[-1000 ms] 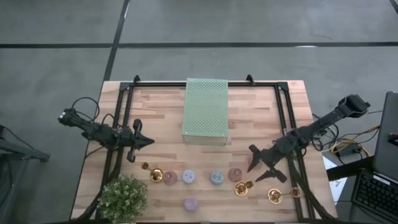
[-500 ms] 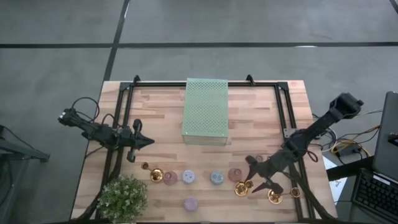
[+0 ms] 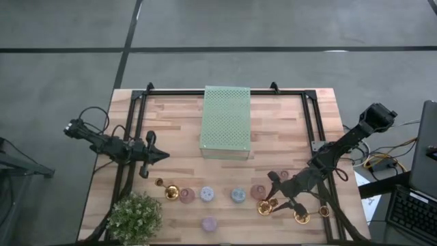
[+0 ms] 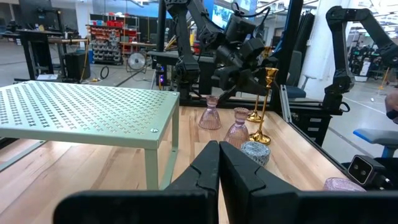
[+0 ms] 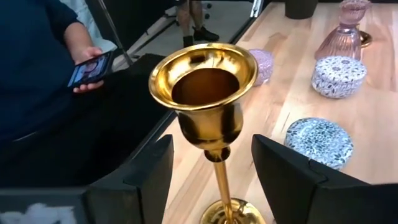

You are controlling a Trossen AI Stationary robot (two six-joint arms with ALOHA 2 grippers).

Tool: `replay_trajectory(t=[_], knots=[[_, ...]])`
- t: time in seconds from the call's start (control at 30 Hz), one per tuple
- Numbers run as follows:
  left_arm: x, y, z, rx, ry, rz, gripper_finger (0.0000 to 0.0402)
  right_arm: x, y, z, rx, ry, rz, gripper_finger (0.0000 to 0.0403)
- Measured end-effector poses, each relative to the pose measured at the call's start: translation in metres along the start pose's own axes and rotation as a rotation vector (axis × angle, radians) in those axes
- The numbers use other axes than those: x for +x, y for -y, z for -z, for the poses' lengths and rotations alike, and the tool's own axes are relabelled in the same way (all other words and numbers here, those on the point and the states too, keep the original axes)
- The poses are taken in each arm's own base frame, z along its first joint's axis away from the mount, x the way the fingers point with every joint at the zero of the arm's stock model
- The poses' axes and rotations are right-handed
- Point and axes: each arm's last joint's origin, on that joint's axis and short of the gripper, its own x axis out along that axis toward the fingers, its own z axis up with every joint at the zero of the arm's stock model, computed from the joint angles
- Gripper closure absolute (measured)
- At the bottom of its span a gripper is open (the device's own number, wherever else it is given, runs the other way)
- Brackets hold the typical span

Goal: Pick & Place candle stick holders
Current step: Put the middle gold candle holder on the shelf

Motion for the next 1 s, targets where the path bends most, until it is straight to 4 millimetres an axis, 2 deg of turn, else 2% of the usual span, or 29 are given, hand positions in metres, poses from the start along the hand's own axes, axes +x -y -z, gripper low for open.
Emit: replay_trajectory(t=[0.6, 0.73, 0.87, 1.0], knots=[[0.000, 0.000, 0.000, 0.000, 0.000, 0.000, 0.0390, 0.000, -0.001, 0.000, -0.041, 0.004, -0.007, 0.0371], [0.000, 0.000, 0.000, 0.000, 0.000, 0.000, 0.0390, 0.000, -0.001, -0.002, -0.038, 0.010, -0.008, 0.0374], [0.000, 0.000, 0.000, 0.000, 0.000, 0.000, 0.0390, 0.001, -0.004, -0.014, -0.011, 0.048, -0.017, 0.0364], [0.000, 0.000, 0.000, 0.000, 0.000, 0.000, 0.0390, 0.002, -0.007, -0.024, 0.006, 0.016, -0.009, 0.0361]])
